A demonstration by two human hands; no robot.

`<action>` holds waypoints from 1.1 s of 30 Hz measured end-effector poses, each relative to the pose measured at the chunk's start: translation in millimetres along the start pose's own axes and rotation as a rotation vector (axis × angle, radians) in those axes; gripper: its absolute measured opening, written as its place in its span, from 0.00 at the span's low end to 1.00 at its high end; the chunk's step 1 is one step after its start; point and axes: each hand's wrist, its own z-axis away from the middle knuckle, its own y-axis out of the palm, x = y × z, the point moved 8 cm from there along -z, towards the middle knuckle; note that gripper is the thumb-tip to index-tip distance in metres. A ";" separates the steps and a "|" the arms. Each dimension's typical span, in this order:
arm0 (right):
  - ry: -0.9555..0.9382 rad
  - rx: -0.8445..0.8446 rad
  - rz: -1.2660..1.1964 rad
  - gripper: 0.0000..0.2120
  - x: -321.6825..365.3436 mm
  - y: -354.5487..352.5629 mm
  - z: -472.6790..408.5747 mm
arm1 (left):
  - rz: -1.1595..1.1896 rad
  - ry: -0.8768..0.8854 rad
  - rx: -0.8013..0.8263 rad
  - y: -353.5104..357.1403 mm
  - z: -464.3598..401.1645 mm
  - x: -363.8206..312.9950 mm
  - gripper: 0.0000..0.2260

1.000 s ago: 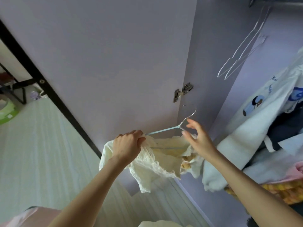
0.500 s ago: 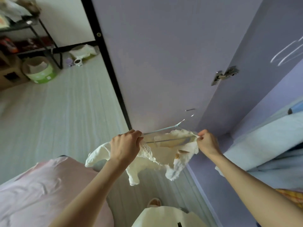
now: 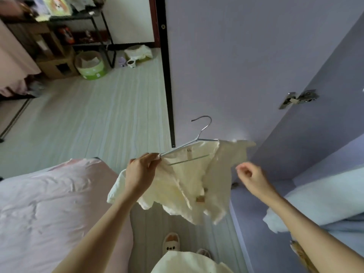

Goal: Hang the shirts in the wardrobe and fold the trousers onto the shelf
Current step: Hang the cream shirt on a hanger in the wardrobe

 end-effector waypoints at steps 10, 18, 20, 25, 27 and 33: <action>-0.461 0.129 0.458 0.17 81.0 6.3 -6.6 | 0.030 0.169 0.026 -45.3 -3.4 4.0 0.04; -0.402 -0.093 0.305 0.06 93.8 0.2 38.5 | 0.028 0.188 0.164 -52.3 -10.4 11.4 0.09; -0.367 -0.219 0.295 0.07 85.3 -21.8 52.9 | -0.025 0.186 0.250 -45.1 -17.4 16.8 0.17; -0.152 -0.441 0.287 0.11 43.2 -83.3 94.0 | -0.008 0.056 0.259 -30.9 -39.5 26.0 0.11; -0.094 -0.507 0.315 0.16 32.4 -105.1 110.3 | -0.018 0.026 0.212 -19.5 -47.4 14.2 0.07; 0.071 -0.635 0.262 0.09 -7.4 -152.9 165.4 | 0.019 0.196 0.431 46.5 -47.7 -68.1 0.26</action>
